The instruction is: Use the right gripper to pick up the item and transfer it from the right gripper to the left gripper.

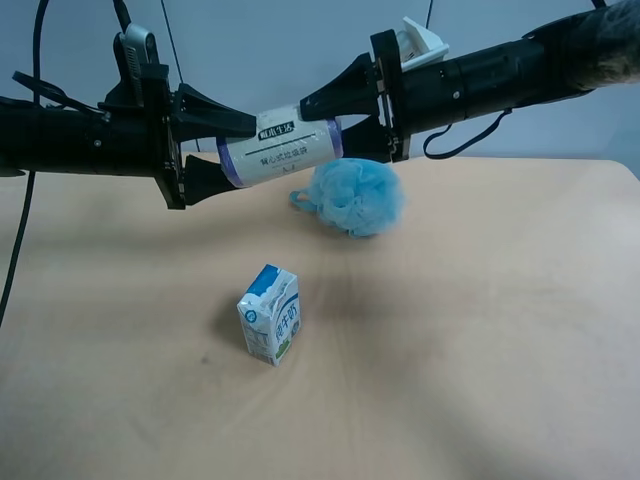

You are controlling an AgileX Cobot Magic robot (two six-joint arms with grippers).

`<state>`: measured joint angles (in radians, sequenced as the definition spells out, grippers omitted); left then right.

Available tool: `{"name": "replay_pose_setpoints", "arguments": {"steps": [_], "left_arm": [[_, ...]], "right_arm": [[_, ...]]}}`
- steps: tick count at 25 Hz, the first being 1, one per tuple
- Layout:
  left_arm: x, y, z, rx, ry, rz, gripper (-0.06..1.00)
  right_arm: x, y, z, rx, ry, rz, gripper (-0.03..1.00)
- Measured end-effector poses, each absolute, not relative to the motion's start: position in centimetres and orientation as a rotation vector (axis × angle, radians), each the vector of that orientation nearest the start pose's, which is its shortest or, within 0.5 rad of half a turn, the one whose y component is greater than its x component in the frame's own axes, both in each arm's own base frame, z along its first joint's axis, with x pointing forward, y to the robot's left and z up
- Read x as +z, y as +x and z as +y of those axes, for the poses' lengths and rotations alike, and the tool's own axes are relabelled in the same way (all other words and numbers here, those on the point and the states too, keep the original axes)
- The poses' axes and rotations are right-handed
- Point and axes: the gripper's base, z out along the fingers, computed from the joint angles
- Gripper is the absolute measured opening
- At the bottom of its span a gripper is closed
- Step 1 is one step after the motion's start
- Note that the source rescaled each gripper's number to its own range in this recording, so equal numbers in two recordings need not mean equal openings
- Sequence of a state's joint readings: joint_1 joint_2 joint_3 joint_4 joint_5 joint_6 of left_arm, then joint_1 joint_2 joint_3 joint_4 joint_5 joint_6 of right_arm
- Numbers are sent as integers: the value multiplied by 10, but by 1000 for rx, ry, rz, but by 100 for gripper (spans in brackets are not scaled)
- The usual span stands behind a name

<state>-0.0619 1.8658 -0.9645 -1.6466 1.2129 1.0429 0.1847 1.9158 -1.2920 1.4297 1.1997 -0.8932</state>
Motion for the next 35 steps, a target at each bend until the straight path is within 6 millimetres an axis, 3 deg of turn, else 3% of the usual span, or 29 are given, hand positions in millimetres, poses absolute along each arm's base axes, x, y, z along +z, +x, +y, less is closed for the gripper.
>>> {"name": "replay_pose_setpoints", "arguments": {"steps": [15, 26, 27, 32, 35], "left_arm": [[218, 326, -103, -1698, -1, 2173, 11], [219, 326, -103, -1706, -36, 2184, 10], [219, 326, -103, -1706, -36, 2184, 10], [219, 327, -101, -1702, -45, 2180, 6], [219, 327, -101, -1704, -50, 2179, 5]], "right_arm": [[245, 357, 153, 1679, -425, 2252, 0], [245, 357, 153, 1699, -370, 2281, 0], [244, 357, 153, 1697, -367, 2281, 2], [241, 360, 152, 1630, -355, 2309, 44], [240, 360, 151, 1623, -336, 2322, 50]]}}
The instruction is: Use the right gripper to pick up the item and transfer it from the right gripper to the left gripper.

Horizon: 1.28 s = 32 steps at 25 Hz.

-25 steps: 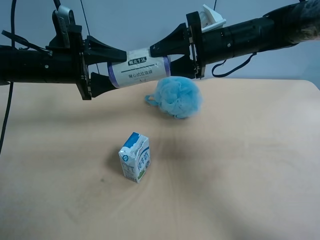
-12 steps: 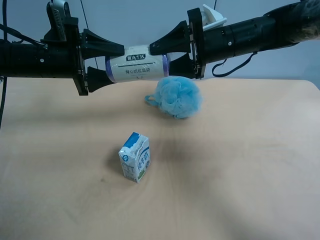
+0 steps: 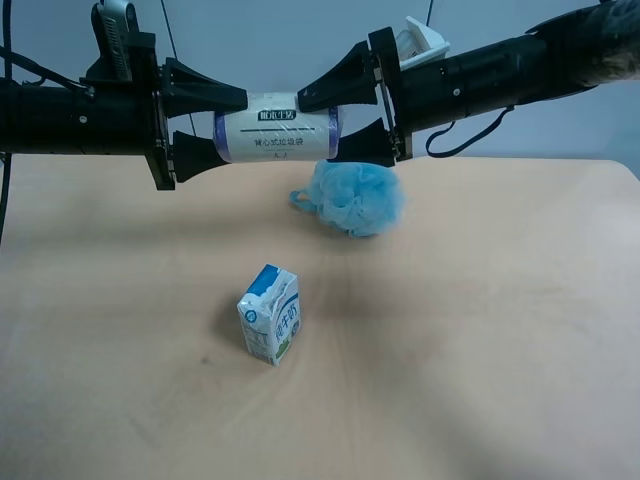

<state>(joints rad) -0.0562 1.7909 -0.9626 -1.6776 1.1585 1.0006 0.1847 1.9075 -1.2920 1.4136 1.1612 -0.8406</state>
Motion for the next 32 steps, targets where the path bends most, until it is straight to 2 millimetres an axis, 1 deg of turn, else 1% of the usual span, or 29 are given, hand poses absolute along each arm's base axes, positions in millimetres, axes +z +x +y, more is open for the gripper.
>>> {"name": "replay_pose_setpoints", "arguments": {"steps": [5, 19, 20, 21, 24, 25, 28, 32], "left_arm": [[219, 327, -101, -1707, -60, 2182, 5], [221, 326, -101, -1710, -54, 2177, 2], [221, 326, -101, -1710, -54, 2177, 2], [221, 326, -101, -1710, -54, 2177, 2], [221, 326, -101, -1714, -52, 2174, 2], [221, 326, -101, -1714, -52, 2174, 2], [221, 326, -101, -1714, -53, 2173, 2], [222, 326, -101, -1718, -50, 2172, 2]], "right_arm": [[239, 361, 151, 1623, -311, 2337, 52], [238, 357, 151, 1628, -374, 2355, 52], [238, 357, 151, 1627, -373, 2354, 54], [238, 357, 151, 1624, -374, 2356, 60], [237, 358, 150, 1607, -358, 2366, 84], [237, 358, 150, 1605, -354, 2368, 89], [237, 359, 150, 1601, -347, 2370, 95], [240, 357, 150, 1599, -352, 2366, 96]]}}
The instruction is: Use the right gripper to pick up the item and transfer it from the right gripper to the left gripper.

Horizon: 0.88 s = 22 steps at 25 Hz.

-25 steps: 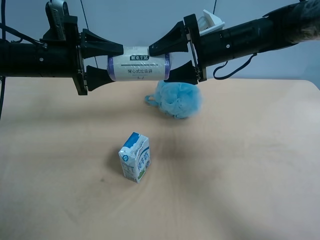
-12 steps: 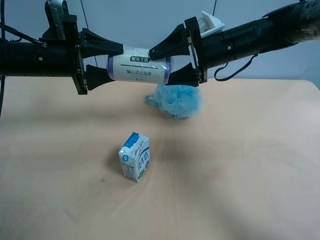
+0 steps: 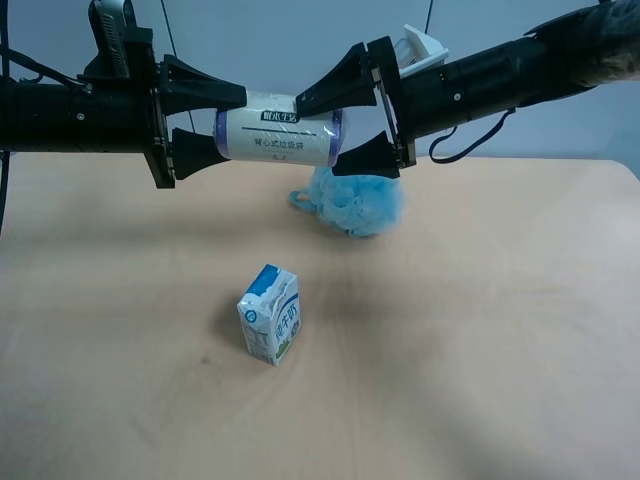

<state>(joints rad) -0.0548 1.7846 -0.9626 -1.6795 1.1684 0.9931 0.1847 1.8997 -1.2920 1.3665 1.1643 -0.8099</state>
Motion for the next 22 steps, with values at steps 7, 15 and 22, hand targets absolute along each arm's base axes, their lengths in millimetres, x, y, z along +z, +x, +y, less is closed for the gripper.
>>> {"name": "replay_pose_setpoints", "arguments": {"steps": [7, 15, 22], "left_arm": [[229, 324, -101, -1721, -34, 2152, 2], [234, 322, -101, -1719, -17, 2140, 2], [234, 322, -101, -1719, -17, 2140, 2]], "right_arm": [[265, 347, 148, 1573, -394, 2343, 96], [286, 329, 142, 1472, -523, 2378, 96], [303, 307, 125, 1122, -693, 2489, 96]]}}
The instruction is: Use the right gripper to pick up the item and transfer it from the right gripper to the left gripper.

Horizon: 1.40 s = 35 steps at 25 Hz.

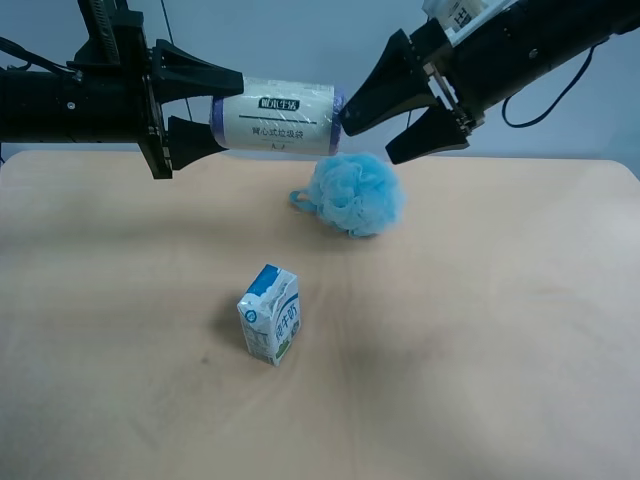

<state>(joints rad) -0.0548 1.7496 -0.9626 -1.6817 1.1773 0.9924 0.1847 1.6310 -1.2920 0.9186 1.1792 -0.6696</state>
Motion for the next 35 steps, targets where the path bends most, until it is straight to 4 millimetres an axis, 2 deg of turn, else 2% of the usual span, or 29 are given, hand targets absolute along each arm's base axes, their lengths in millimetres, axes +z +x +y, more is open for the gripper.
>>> {"name": "replay_pose_setpoints", "arguments": {"steps": [6, 11, 16, 21, 23, 26, 32, 35], "left_arm": [[233, 321, -101, -1709, 3, 2157, 2], [232, 320, -102, -1700, 20, 2168, 2], [231, 319, -102, -1686, 47, 2182, 2], [230, 318, -102, -1679, 60, 2191, 2], [230, 318, -102, -1677, 65, 2192, 2], [229, 318, -102, -1673, 75, 2199, 2], [227, 316, -102, -1656, 107, 2223, 2], [227, 316, -102, -1656, 107, 2223, 2]], "right_arm": [[335, 278, 100, 717, -764, 2534, 96], [367, 245, 72, 360, -676, 2546, 97], [399, 205, 49, 142, -544, 2487, 97], [424, 164, 35, 67, -449, 2369, 97], [423, 145, 30, 51, -434, 2346, 97], [407, 115, 23, 32, -413, 2339, 97], [361, 63, 13, 31, -400, 2339, 97], [341, 43, 10, 45, -392, 2328, 97]]}}
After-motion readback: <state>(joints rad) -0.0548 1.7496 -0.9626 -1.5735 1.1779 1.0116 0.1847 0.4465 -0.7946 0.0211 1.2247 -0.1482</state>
